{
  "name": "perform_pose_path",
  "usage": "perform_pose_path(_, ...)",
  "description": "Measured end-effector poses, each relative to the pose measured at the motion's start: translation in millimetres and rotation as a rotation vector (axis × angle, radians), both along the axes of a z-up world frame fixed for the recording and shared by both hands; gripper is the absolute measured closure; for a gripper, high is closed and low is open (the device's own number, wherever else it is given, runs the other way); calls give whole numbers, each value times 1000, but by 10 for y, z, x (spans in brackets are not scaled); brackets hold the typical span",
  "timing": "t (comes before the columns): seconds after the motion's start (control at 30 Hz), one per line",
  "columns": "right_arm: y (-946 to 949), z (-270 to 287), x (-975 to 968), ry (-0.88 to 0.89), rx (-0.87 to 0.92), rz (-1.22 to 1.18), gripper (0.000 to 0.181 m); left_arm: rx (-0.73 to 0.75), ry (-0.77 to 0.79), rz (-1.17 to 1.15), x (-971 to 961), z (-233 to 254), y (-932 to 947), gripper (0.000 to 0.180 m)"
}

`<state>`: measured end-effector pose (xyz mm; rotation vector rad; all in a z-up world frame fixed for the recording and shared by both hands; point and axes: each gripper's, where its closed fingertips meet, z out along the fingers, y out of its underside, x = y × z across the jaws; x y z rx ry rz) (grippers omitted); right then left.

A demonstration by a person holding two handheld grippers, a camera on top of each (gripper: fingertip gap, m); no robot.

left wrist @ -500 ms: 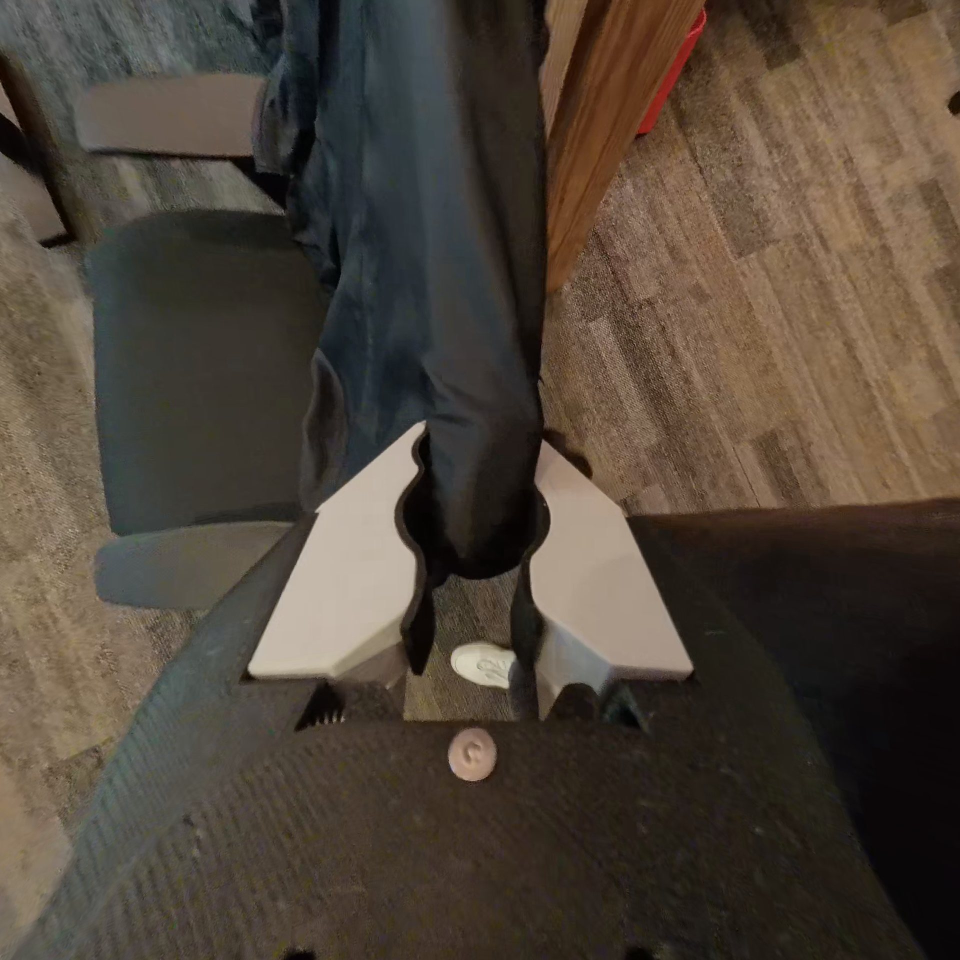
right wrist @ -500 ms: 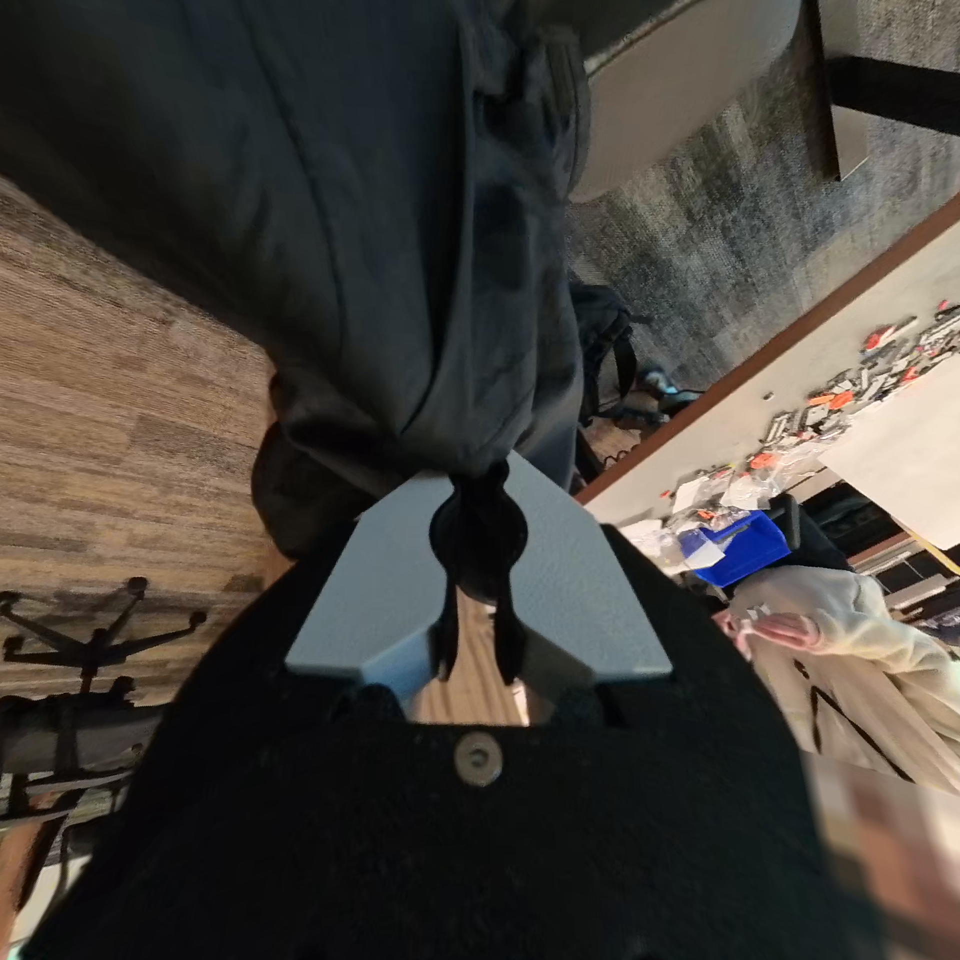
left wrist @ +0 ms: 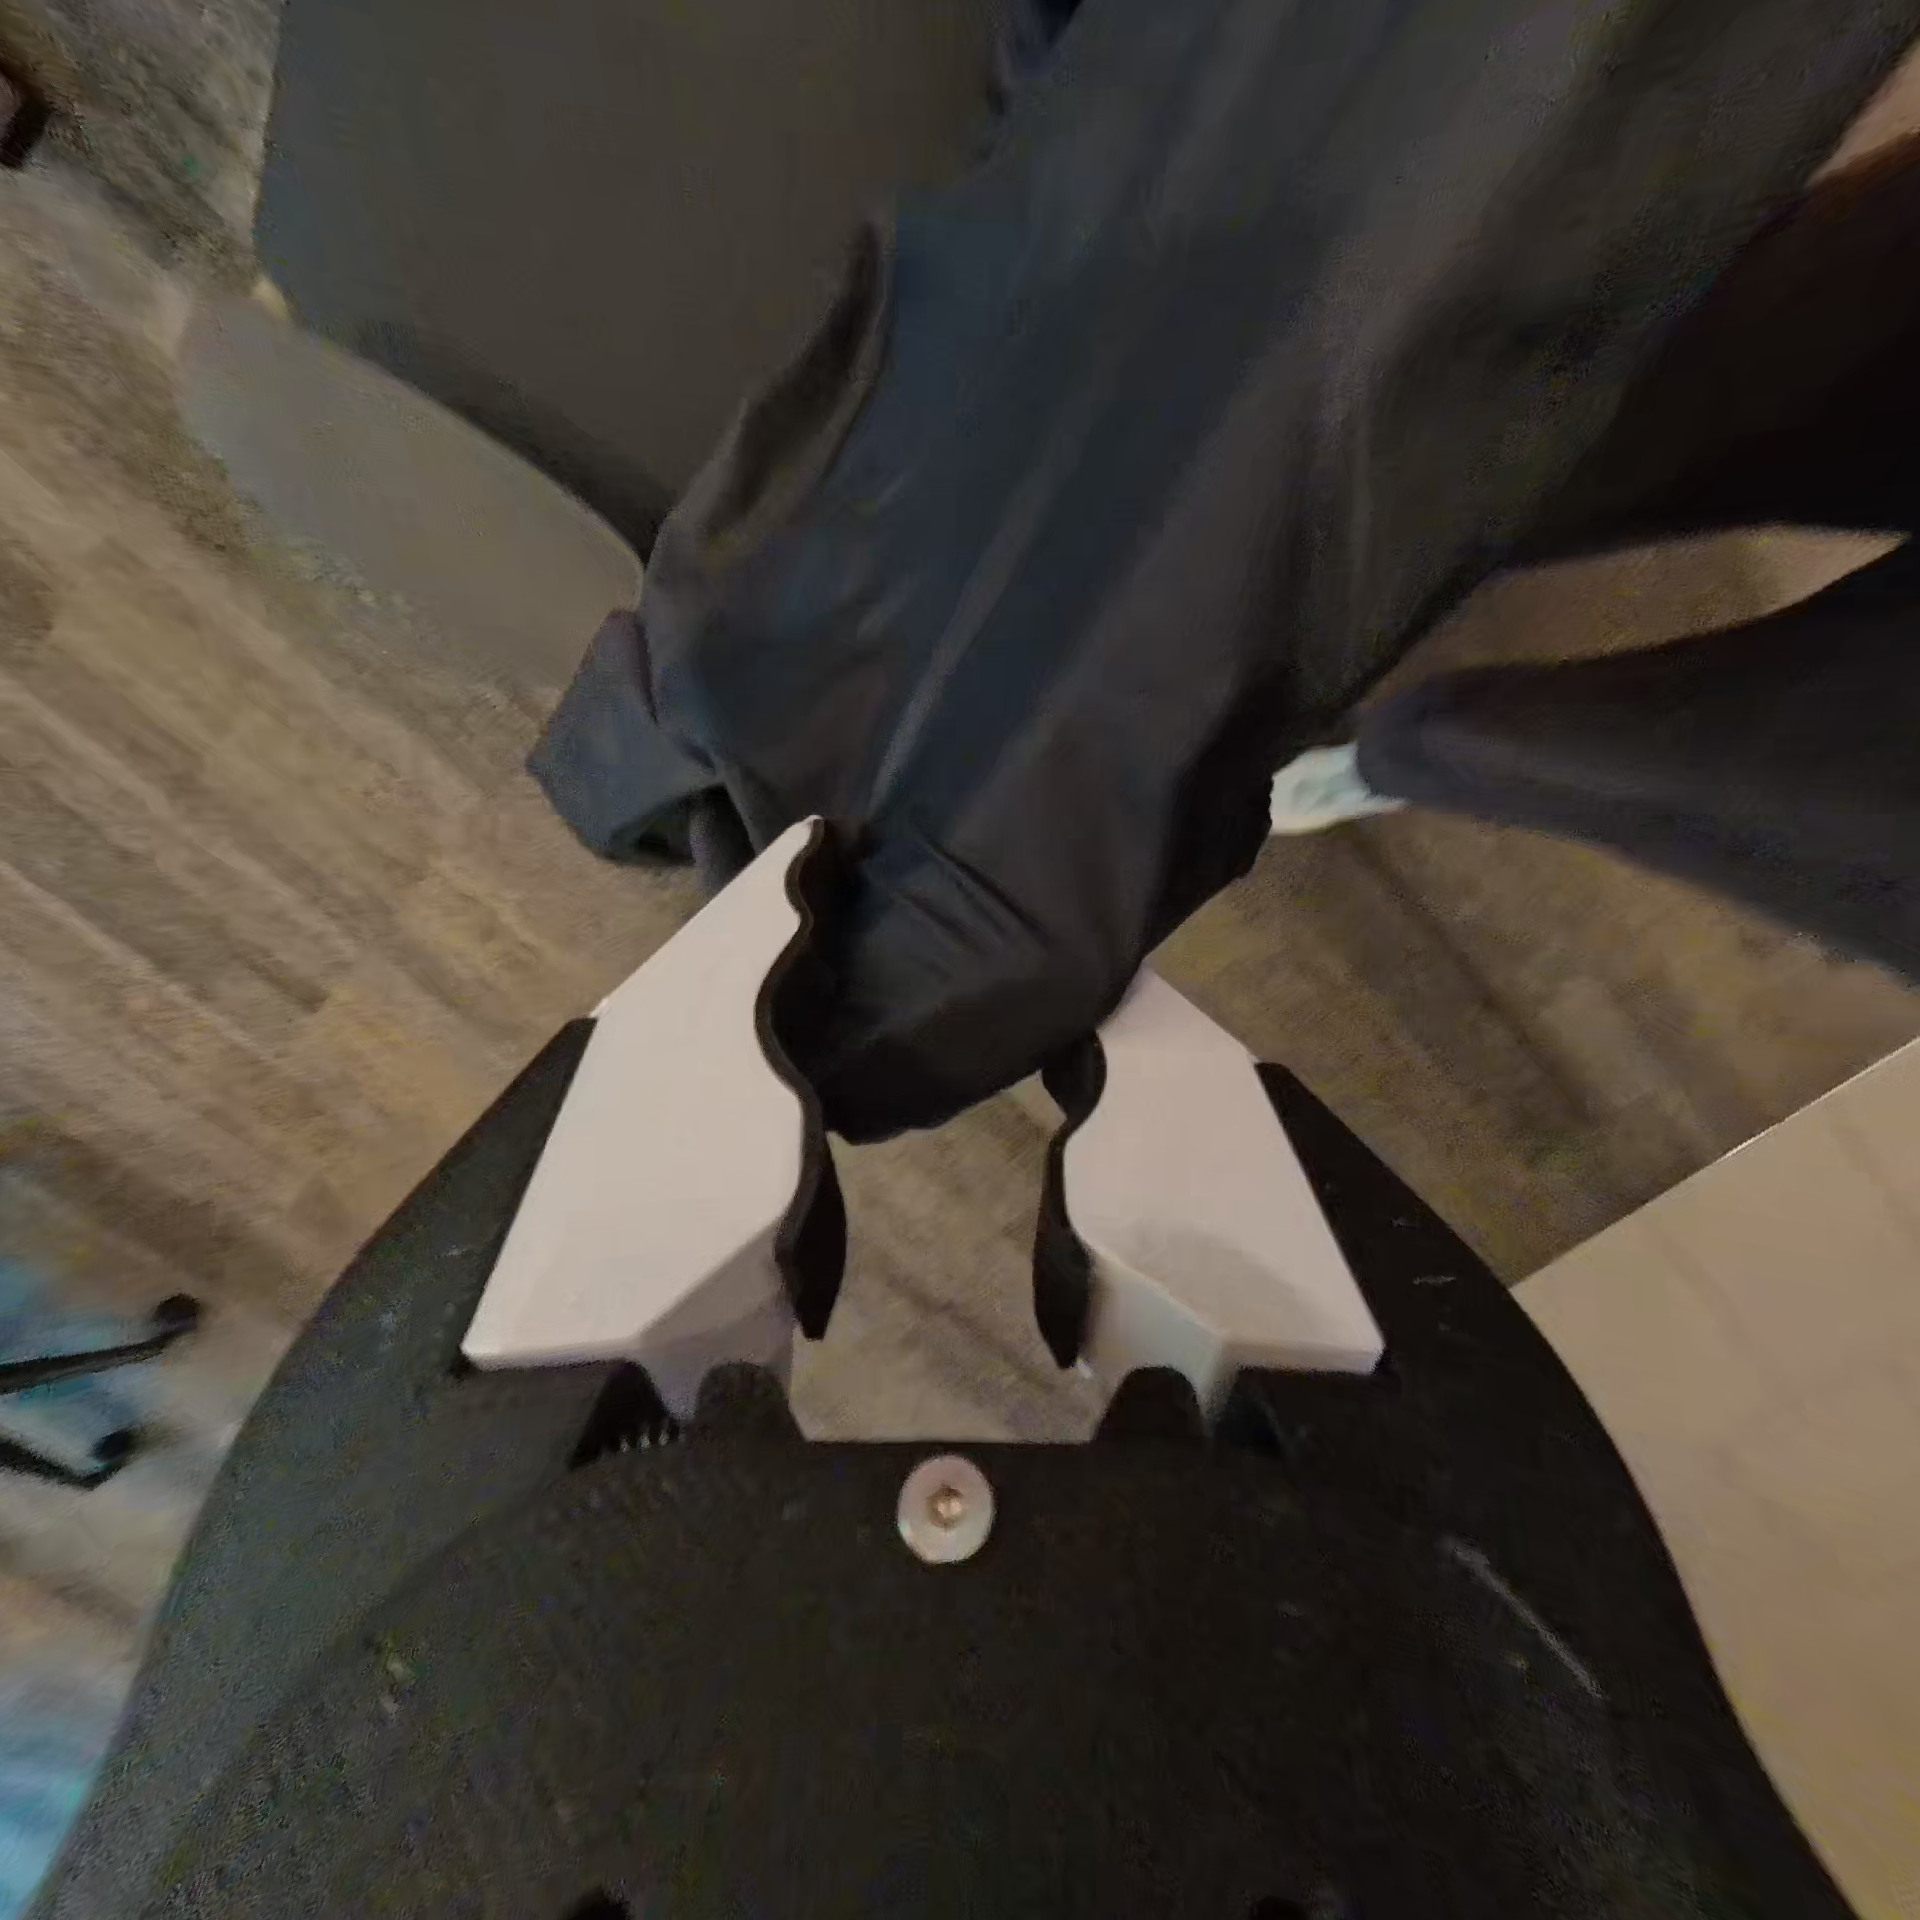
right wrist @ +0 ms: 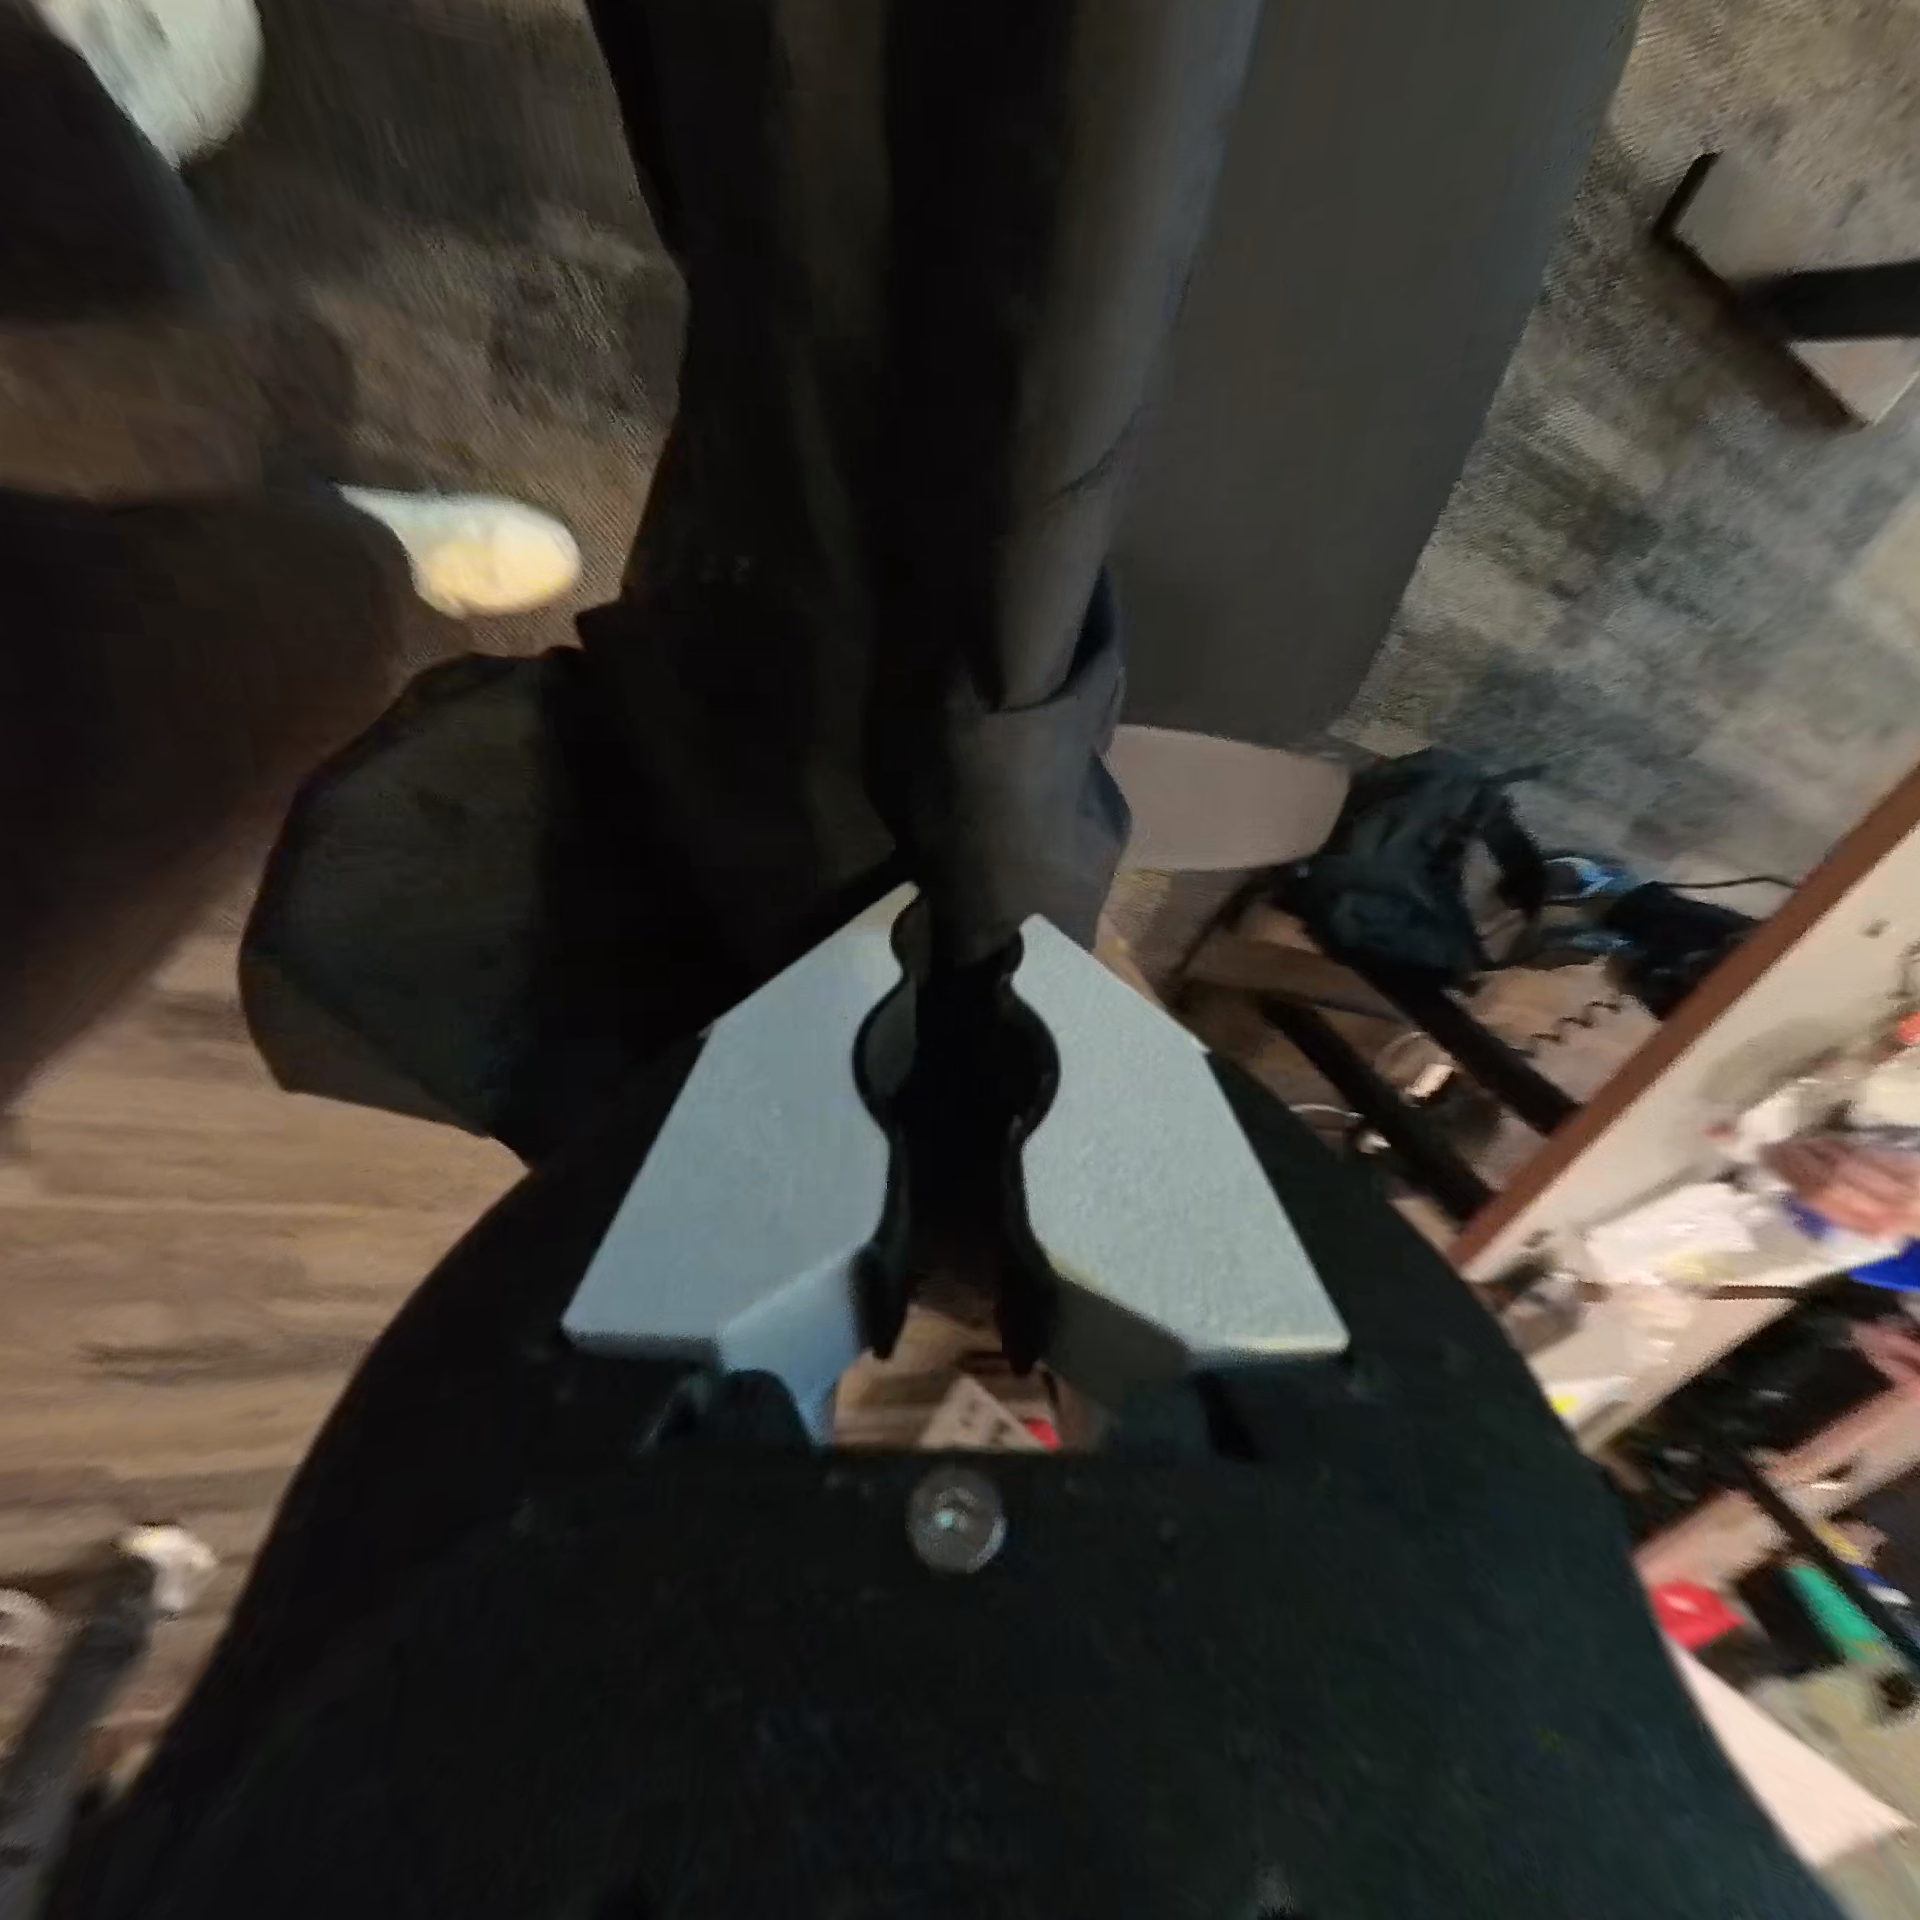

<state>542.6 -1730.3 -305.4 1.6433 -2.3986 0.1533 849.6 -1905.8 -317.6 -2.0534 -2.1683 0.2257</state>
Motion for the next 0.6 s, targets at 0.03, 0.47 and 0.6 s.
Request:
perform_pose_path(0.03,-11,-8,209,-30,5,-49,174,-22,-40,-32,106,-7,-223,141)
perform_pose_path(0.47,-416,-52,1478,-117,-82,-339,175,-309,-303,-332,403,10,-1941,139)
perform_pose_path(0.6,-294,-55,1223,-155,-58,-359,173,-289,-269,-297,412,5,-1659,139)
